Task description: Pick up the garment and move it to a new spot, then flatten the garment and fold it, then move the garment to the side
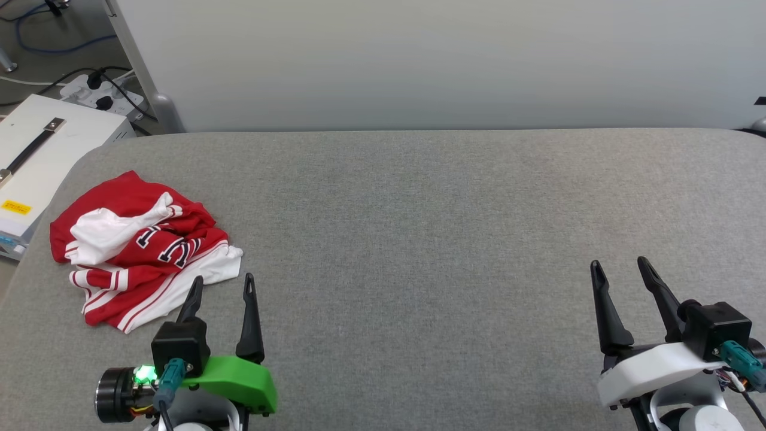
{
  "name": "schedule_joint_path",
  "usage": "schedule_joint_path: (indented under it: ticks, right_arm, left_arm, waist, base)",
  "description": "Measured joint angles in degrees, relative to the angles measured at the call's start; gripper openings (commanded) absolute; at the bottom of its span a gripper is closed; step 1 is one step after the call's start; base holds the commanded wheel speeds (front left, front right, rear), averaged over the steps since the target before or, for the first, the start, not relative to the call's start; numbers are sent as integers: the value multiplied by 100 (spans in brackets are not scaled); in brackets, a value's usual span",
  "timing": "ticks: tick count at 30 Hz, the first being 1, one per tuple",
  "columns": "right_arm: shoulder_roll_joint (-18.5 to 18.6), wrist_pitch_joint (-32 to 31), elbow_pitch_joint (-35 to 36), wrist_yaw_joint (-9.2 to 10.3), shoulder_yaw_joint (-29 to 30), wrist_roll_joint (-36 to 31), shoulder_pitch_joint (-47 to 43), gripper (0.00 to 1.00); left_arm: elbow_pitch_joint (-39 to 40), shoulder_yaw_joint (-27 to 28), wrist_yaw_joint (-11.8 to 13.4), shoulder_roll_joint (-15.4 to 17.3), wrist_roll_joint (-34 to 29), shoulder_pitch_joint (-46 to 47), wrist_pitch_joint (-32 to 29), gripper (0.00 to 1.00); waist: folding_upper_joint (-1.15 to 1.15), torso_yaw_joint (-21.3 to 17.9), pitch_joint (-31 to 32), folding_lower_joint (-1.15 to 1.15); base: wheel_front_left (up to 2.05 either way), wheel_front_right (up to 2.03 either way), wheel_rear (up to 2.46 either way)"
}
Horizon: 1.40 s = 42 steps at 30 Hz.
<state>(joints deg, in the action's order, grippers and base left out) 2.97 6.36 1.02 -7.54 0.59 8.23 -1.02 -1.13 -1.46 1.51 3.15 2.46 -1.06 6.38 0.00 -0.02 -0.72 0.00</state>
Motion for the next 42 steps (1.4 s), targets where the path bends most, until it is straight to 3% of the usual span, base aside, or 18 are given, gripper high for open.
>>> schedule_joint_path:
  ticks: [42]
  right_arm:
    - [-1, 501, -145, 0, 35, 320, -116, 100]
  left_arm:
    - [-303, -142, 132, 0, 307, -1, 494, 100]
  waist:
    - [0, 37, -34, 0]
  base:
    - [0, 0, 0]
